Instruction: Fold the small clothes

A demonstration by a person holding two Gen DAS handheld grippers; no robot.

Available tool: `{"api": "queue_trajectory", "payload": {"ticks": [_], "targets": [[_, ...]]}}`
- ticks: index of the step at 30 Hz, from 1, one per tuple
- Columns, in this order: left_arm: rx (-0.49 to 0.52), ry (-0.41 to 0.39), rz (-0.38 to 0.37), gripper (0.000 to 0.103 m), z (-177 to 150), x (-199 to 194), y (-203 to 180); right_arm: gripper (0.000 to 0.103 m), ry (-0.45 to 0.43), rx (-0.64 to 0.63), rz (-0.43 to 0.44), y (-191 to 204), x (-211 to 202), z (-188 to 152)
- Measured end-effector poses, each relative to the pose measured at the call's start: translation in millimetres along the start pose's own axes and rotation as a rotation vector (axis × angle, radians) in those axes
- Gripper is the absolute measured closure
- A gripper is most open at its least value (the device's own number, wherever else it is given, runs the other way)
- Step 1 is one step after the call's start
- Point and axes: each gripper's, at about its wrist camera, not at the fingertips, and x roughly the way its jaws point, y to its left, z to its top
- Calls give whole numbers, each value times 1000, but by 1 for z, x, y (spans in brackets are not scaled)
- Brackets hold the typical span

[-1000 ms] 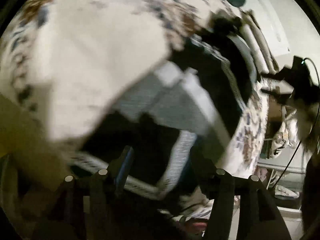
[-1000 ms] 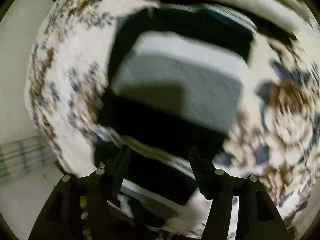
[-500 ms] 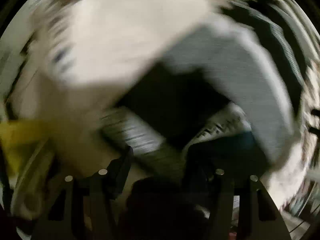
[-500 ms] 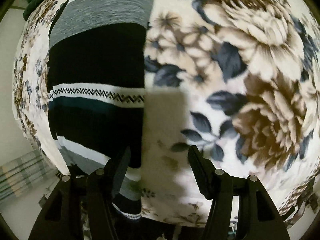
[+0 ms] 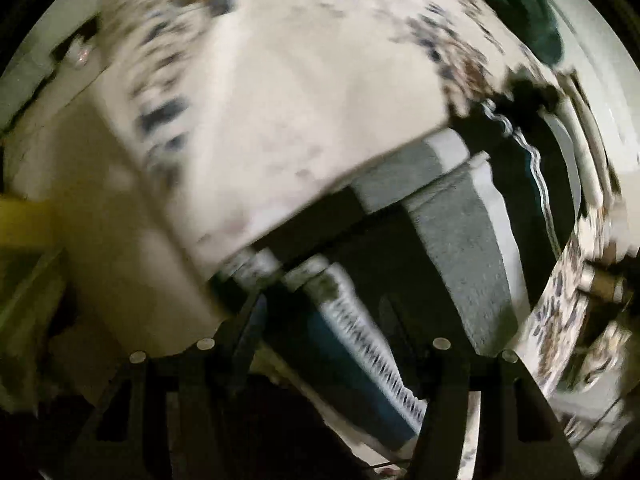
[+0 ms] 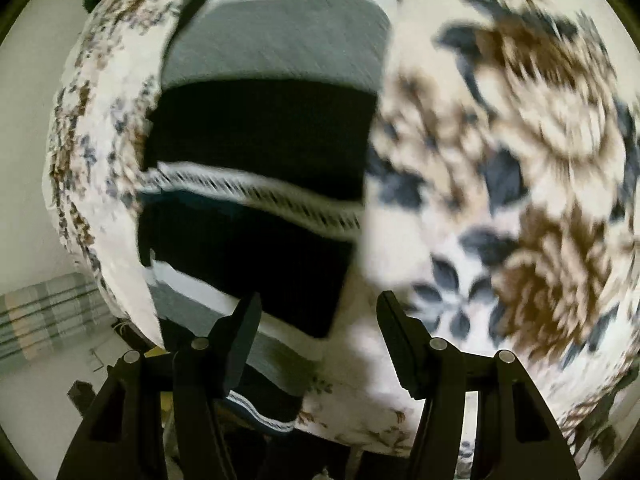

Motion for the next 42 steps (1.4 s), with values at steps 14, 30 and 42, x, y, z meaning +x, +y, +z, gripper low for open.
{"api": "queue_trajectory", "payload": {"ticks": [14, 30, 42], "targets": [[257, -71, 38, 101, -6, 12, -23, 36, -117, 80, 23, 84, -12, 254], [99, -105, -28, 101, -3, -40, 16, 96, -271, -69, -200, 169, -21, 282], [-58, -23, -118, 94, 30, -23, 60, 83, -180, -27, -220, 173, 33, 294]]}}
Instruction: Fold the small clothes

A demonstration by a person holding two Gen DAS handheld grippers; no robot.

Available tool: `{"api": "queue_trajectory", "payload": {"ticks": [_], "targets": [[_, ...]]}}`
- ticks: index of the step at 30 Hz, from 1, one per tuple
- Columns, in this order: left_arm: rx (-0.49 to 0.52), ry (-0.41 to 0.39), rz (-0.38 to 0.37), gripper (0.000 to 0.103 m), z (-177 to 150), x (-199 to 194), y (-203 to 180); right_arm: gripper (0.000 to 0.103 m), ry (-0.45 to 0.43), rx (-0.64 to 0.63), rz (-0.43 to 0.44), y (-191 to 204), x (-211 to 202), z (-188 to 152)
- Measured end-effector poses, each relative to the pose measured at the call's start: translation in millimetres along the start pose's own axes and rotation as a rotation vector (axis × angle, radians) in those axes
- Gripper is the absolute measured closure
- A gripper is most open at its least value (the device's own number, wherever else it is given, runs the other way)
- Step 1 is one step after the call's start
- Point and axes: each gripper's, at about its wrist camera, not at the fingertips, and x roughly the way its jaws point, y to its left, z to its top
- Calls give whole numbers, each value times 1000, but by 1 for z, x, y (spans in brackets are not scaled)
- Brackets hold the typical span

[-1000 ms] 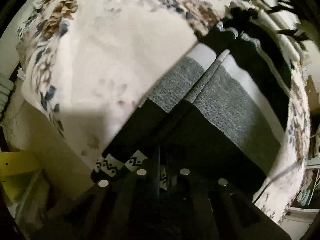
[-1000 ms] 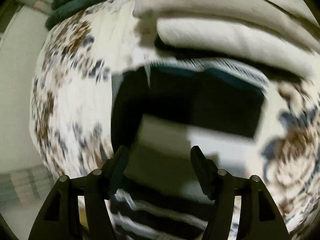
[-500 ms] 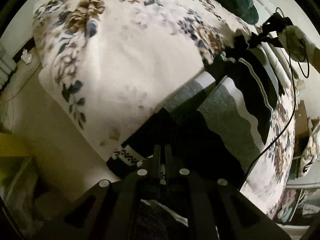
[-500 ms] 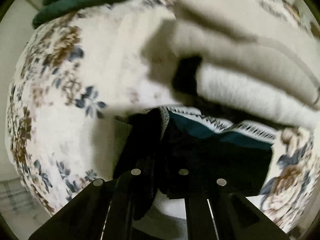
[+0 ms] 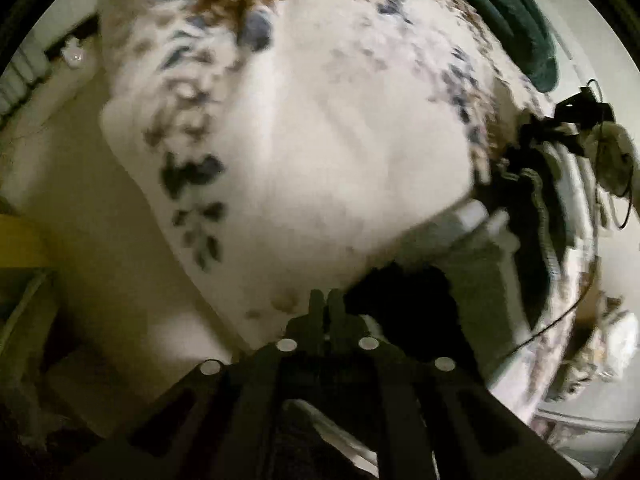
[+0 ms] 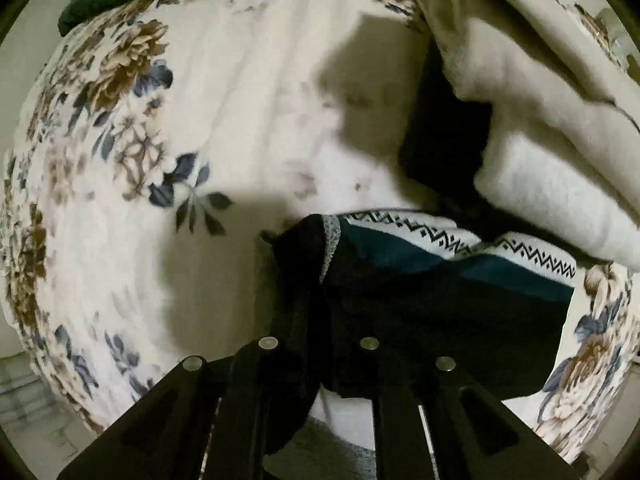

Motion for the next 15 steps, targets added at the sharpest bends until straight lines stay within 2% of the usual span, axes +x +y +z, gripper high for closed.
{"api": "queue_trajectory", "payload": {"ticks": [1, 2, 3, 4, 6, 7, 8, 9, 11, 13, 15], "targets": [[4, 7, -1, 89, 0, 2, -3, 66, 11, -15, 5, -2, -1, -3], [17, 22, -7, 75, -1, 6, -9, 60, 21, -30, 14, -4, -2, -6], [33, 36, -14, 56, -3, 10, -14, 52, 25, -41, 25, -6, -3, -8], [49, 48, -13, 50, -5, 15, -18, 52, 27, -50, 32, -9, -5, -11], [99, 86, -14, 47, -9, 29, -29, 52, 36, -58, 48, -12, -6, -14], [123, 94, 1, 48, -12, 34, -34, 52, 41, -58, 58, -14, -6, -14], [156, 94, 22, 55, -14, 40, -40, 52, 44, -57, 62, -14, -5, -14], [192, 85, 45, 97, -18, 44, -45, 52, 49, -58, 63, -14, -4, -14], [221, 71, 91, 100, -22, 47, -51, 53, 61, -74, 45, -13, 2, -12], [215, 33, 96, 100, -25, 37, -50, 96, 35, -97, 12, -9, 1, -14], [204, -18, 93, 100, -29, 18, -48, 97, -3, -110, -1, -7, -9, -17]]}}
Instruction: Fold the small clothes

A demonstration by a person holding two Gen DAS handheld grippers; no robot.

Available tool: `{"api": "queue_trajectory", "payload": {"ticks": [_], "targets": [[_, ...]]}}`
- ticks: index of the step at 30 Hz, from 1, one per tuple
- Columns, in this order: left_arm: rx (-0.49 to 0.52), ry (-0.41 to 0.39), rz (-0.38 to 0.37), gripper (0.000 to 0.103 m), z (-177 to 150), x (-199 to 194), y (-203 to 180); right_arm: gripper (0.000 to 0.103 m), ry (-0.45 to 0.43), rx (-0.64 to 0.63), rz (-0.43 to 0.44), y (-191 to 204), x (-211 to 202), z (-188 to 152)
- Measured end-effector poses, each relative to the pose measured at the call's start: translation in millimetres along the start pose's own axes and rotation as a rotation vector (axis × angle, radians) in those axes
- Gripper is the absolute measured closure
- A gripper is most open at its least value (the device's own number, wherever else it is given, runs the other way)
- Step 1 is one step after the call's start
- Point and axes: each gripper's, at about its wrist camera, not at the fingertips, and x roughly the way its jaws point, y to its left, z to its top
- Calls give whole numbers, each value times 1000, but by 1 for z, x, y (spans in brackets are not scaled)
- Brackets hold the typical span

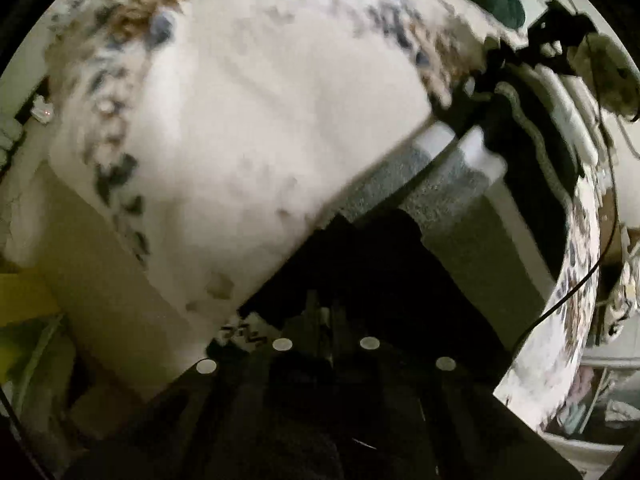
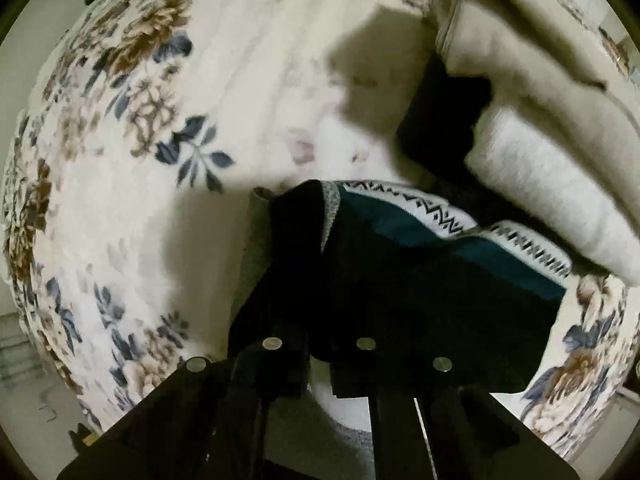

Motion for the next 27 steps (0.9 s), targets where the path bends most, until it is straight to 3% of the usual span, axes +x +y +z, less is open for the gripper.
{"api": "queue_trajectory", "payload": {"ticks": [3, 6, 12, 14, 15, 16, 17, 18, 21, 24, 27], "targets": [[-20, -27, -12, 100, -7, -24, 9, 97, -77, -19, -1, 4, -28, -5], [-15, -16, -11, 100, -11, -29, 14, 98, -93, -60, -3, 19, -41, -7], [-99, 49, -21, 99, -7, 1, 45, 97, -39, -58, -43, 39, -4, 1], [-141, 79, -57, 96, -2, 7, 55, 93, 6, -15, 2, 33, 11, 4], [-157, 89, -94, 96, 1, 6, 59, 83, 23, 2, 31, 29, 12, 3], [-153, 94, -102, 96, 2, 4, 60, 63, 39, 15, 68, 23, 11, 0], [-135, 101, -103, 87, 5, 0, 59, 54, 51, 29, 118, 15, 6, -7], [-118, 105, -112, 75, 7, -4, 58, 42, 55, 37, 162, 7, -1, -17], [-96, 109, -136, 52, 13, -11, 59, 41, 67, 50, 258, -16, -22, -63], [-63, 145, -146, 51, 20, -5, 58, 38, 116, 100, 329, -46, -34, -145], [10, 165, -144, 51, 30, 9, 48, 38, 240, 168, 369, -66, -18, -250]]}}
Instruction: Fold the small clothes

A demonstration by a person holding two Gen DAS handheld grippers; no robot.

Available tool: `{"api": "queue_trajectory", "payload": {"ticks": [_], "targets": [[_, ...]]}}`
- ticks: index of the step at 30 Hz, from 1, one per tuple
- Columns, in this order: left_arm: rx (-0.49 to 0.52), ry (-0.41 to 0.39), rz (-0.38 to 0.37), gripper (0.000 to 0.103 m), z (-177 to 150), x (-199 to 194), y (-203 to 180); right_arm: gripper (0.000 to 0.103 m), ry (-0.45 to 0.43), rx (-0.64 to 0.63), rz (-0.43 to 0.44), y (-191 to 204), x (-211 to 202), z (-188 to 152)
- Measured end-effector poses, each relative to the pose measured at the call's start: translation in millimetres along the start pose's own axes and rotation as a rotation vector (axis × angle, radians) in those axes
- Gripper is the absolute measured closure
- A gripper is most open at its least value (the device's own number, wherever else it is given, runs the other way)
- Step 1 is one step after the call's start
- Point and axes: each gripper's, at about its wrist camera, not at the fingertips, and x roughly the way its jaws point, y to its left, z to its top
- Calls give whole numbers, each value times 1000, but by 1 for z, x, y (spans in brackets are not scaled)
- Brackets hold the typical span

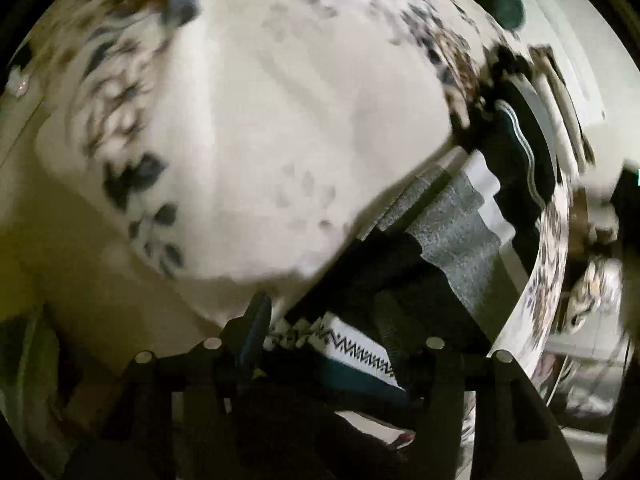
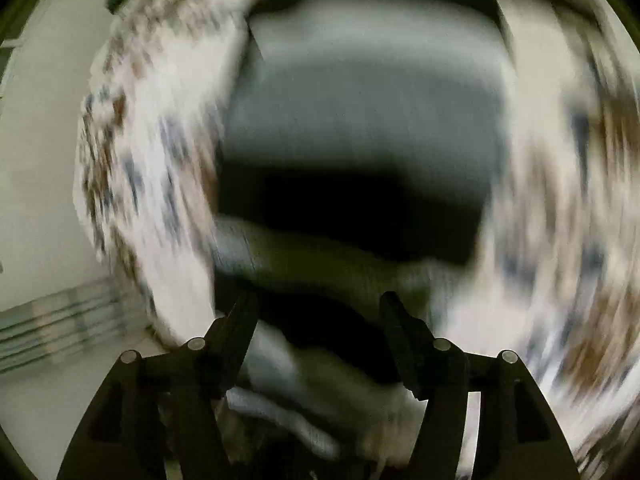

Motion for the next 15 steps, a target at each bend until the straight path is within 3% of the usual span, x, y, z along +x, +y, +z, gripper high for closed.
{"api": "queue_trajectory", "payload": {"ticks": [3, 6, 7, 9, 11, 13, 14, 15], "targets": [[74, 31, 9, 51, 4, 13, -6, 38, 127, 86, 44, -37, 53, -93], [130, 76, 6, 51, 5, 31, -8, 38, 162, 171, 92, -61, 106, -159], [155, 81, 8, 50, 3, 35, -9, 38, 156, 182, 96, -65, 119, -172], [219, 69, -14, 35, 0, 37, -14, 38, 128, 233, 146, -73, 145, -196], [288, 64, 3, 33, -6, 38, -21, 36, 66, 274, 229, -73, 156, -210], [353, 57, 26, 33, -10, 39, -29, 38, 14, 277, 251, -69, 157, -217], [375, 53, 34, 36, -13, 39, -32, 43, -19, 288, 272, -66, 156, -222], [392, 53, 35, 68, -14, 39, -35, 72, -35, 293, 272, -64, 157, -226]]}}
